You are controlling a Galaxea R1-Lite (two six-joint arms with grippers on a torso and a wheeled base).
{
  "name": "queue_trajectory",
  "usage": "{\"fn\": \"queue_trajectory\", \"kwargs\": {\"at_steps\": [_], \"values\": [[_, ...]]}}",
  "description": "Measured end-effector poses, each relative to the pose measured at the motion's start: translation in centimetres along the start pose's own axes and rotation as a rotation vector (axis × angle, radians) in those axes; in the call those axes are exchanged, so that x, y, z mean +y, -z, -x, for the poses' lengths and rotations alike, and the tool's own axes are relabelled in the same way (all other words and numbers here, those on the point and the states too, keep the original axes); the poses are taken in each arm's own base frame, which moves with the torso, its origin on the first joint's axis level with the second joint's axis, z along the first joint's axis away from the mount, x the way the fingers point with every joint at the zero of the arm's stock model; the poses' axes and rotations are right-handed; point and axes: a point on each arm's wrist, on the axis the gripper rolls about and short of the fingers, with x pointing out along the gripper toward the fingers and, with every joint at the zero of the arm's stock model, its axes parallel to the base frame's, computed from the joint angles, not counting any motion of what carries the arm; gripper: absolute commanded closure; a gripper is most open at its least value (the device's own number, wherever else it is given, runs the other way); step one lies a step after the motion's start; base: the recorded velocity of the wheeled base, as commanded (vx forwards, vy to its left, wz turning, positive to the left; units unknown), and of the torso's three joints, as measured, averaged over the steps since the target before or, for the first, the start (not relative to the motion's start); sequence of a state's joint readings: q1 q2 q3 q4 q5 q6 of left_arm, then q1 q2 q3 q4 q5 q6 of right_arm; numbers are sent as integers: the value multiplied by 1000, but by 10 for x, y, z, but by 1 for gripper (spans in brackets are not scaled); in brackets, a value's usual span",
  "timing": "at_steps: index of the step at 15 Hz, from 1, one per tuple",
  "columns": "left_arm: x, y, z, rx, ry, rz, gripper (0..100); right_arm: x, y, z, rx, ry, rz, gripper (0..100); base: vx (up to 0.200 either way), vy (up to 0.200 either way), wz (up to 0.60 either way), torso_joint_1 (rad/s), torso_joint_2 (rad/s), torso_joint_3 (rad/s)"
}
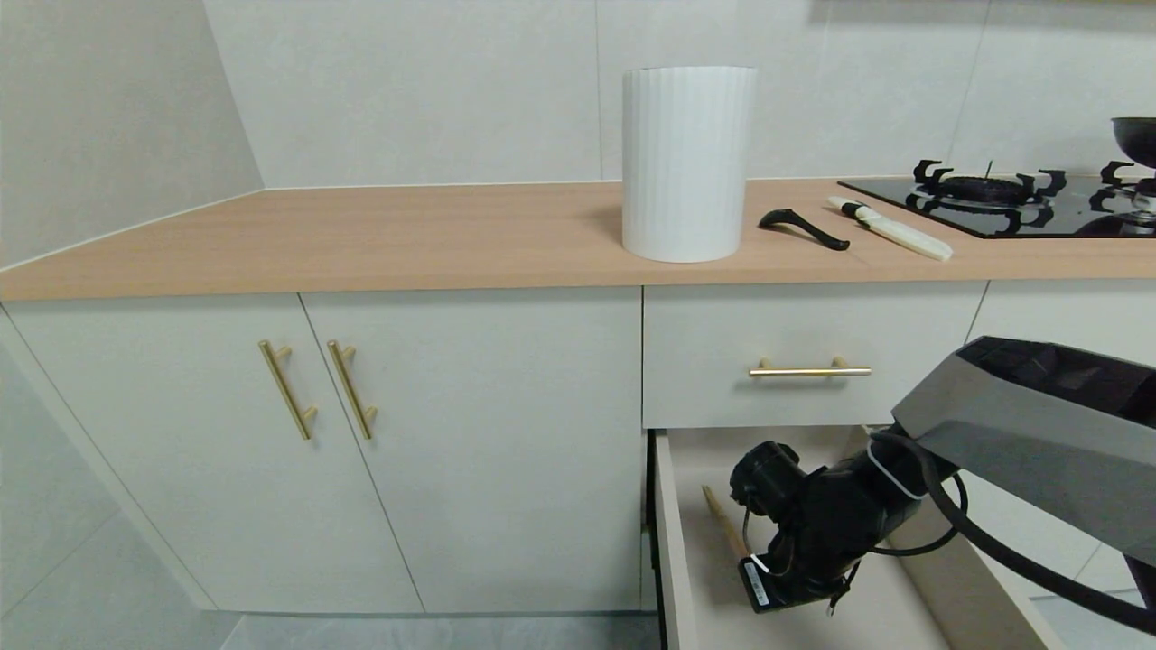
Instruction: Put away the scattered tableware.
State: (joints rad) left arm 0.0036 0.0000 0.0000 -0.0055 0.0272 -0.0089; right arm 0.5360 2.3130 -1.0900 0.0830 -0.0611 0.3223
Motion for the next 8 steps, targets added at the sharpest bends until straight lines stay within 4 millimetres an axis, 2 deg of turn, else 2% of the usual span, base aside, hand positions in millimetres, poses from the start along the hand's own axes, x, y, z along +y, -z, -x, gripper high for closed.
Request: {"fn": "queue_trajectory", "kwargs": {"at_steps": [8], "values": [[0,0,0,-1,0,0,0,8,0,-11,-23,62,-40,100,0,0,0,0,0,0]]}}
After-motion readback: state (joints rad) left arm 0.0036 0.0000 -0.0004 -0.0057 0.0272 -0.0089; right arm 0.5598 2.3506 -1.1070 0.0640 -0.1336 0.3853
